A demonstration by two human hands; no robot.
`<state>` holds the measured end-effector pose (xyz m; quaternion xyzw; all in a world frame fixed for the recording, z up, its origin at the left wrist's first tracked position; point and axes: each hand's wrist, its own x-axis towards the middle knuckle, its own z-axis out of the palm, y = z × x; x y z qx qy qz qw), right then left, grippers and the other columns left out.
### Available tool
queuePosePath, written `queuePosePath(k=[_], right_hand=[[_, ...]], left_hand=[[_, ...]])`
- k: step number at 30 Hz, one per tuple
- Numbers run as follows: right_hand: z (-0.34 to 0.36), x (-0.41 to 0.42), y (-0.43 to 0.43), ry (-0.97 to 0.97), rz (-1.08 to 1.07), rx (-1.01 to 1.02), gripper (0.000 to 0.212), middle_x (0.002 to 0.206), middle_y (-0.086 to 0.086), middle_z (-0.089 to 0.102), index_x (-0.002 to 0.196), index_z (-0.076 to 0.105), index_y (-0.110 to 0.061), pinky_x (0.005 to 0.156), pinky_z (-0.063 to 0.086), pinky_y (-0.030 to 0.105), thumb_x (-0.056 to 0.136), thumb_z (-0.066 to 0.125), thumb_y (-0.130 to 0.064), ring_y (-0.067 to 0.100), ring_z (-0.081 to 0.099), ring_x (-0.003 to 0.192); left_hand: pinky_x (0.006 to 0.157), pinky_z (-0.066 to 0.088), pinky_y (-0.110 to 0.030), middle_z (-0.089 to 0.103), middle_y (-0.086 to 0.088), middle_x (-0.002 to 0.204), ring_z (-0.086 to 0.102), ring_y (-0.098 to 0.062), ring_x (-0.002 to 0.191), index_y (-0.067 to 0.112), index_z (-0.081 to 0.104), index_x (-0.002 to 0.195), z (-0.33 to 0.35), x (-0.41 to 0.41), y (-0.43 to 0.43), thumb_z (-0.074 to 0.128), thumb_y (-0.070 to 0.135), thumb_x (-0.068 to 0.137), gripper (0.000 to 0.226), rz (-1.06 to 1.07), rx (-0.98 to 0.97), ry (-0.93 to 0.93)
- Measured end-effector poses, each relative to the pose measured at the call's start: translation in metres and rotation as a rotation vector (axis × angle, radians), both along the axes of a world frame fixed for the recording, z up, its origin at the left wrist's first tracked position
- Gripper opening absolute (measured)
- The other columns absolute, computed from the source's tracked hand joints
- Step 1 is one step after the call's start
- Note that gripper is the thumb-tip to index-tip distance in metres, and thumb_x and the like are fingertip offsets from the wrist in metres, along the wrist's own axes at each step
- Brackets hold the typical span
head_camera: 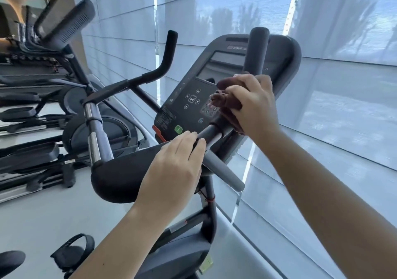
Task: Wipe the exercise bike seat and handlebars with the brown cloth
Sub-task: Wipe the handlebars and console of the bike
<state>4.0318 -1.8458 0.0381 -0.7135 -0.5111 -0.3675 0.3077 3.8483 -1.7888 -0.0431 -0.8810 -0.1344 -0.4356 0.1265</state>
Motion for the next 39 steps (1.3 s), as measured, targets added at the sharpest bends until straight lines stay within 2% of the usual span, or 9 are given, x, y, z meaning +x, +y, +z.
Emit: queuePosePath(k=[5, 11, 17, 22, 25, 29, 31, 36, 39], right_hand=[[-0.038, -0.045, -0.001, 0.231, 0.133, 0.261, 0.011, 0.107, 0.000, 0.066, 0.086, 0.073, -0.012, 0.092, 0.037, 0.029, 0.074, 0.074, -0.014, 0.033, 0.050, 0.102], [-0.030, -0.041, -0.005, 0.131, 0.150, 0.092, 0.016, 0.109, 0.004, 0.065, 0.090, 0.072, -0.011, 0.095, 0.034, 0.025, 0.075, 0.074, -0.015, 0.033, 0.048, 0.104], [-0.027, -0.034, 0.006, 0.243, 0.031, 0.245, 0.019, 0.113, 0.002, 0.063, 0.089, 0.072, -0.011, 0.092, 0.030, 0.013, 0.072, 0.077, -0.020, 0.029, 0.046, 0.106], [-0.041, -0.046, -0.015, 0.202, 0.143, 0.193, 0.018, 0.109, 0.000, 0.065, 0.091, 0.072, -0.015, 0.094, 0.033, 0.018, 0.073, 0.072, -0.014, 0.028, 0.051, 0.104], [-0.008, -0.028, -0.021, 0.144, 0.088, 0.226, 0.017, 0.107, 0.003, 0.065, 0.090, 0.072, -0.013, 0.092, 0.038, 0.030, 0.073, 0.074, -0.014, 0.029, 0.051, 0.102], [0.041, 0.004, -0.009, 0.117, -0.028, 0.346, 0.020, 0.119, 0.002, 0.060, 0.096, 0.070, -0.013, 0.093, 0.035, 0.019, 0.079, 0.068, -0.024, 0.027, 0.044, 0.110], [0.048, 0.011, 0.004, 0.131, -0.074, 0.355, 0.025, 0.125, 0.005, 0.056, 0.102, 0.069, -0.013, 0.095, 0.036, 0.026, 0.079, 0.068, -0.023, 0.031, 0.043, 0.112], [-0.018, -0.004, 0.013, 0.165, -0.060, 0.364, 0.024, 0.128, 0.009, 0.052, 0.098, 0.070, -0.013, 0.095, 0.027, 0.022, 0.074, 0.074, -0.015, 0.033, 0.045, 0.113], [-0.033, -0.005, 0.004, 0.279, 0.018, 0.398, 0.025, 0.124, 0.006, 0.053, 0.100, 0.070, -0.016, 0.099, 0.038, 0.036, 0.075, 0.073, -0.016, 0.029, 0.048, 0.112]], left_hand=[[0.081, 0.050, -0.036, 0.063, -0.016, 0.107, 0.059, -0.030, 0.102, 0.003, 0.061, 0.109, 0.001, -0.003, 0.001, 0.048, 0.010, 0.083, 0.030, -0.055, -0.028, -0.020], [0.078, 0.051, -0.039, 0.064, -0.016, 0.106, 0.060, -0.032, 0.100, 0.004, 0.065, 0.103, 0.003, -0.007, 0.002, 0.060, 0.004, 0.074, 0.030, -0.139, -0.084, -0.048], [0.074, 0.054, -0.039, 0.065, -0.019, 0.102, 0.063, -0.035, 0.095, 0.001, 0.067, 0.095, 0.006, -0.009, 0.002, 0.069, -0.004, 0.066, 0.029, -0.164, -0.111, -0.024], [0.069, 0.054, -0.039, 0.064, -0.016, 0.104, 0.062, -0.033, 0.094, 0.004, 0.066, 0.100, 0.019, -0.009, 0.004, 0.048, 0.008, 0.080, 0.027, -0.227, -0.103, -0.004], [0.076, 0.051, -0.040, 0.064, -0.018, 0.106, 0.061, -0.034, 0.097, 0.003, 0.066, 0.102, 0.033, -0.007, 0.012, 0.054, 0.011, 0.079, 0.027, -0.221, -0.048, -0.008], [0.086, 0.047, -0.045, 0.063, -0.021, 0.110, 0.058, -0.035, 0.105, 0.002, 0.067, 0.103, 0.042, -0.001, 0.026, 0.067, 0.014, 0.074, 0.031, -0.226, -0.021, 0.019], [0.089, 0.046, -0.046, 0.063, -0.020, 0.111, 0.058, -0.035, 0.106, 0.002, 0.067, 0.103, 0.041, 0.001, 0.028, 0.066, 0.015, 0.075, 0.030, -0.252, -0.024, 0.041], [0.089, 0.046, -0.043, 0.063, -0.017, 0.112, 0.058, -0.032, 0.107, 0.005, 0.067, 0.104, 0.037, 0.001, 0.032, 0.046, 0.025, 0.079, 0.039, -0.291, -0.091, 0.045], [0.086, 0.048, -0.043, 0.064, -0.016, 0.110, 0.059, -0.032, 0.104, 0.006, 0.067, 0.103, 0.035, 0.002, 0.032, 0.045, 0.023, 0.080, 0.037, -0.303, -0.098, 0.061]])
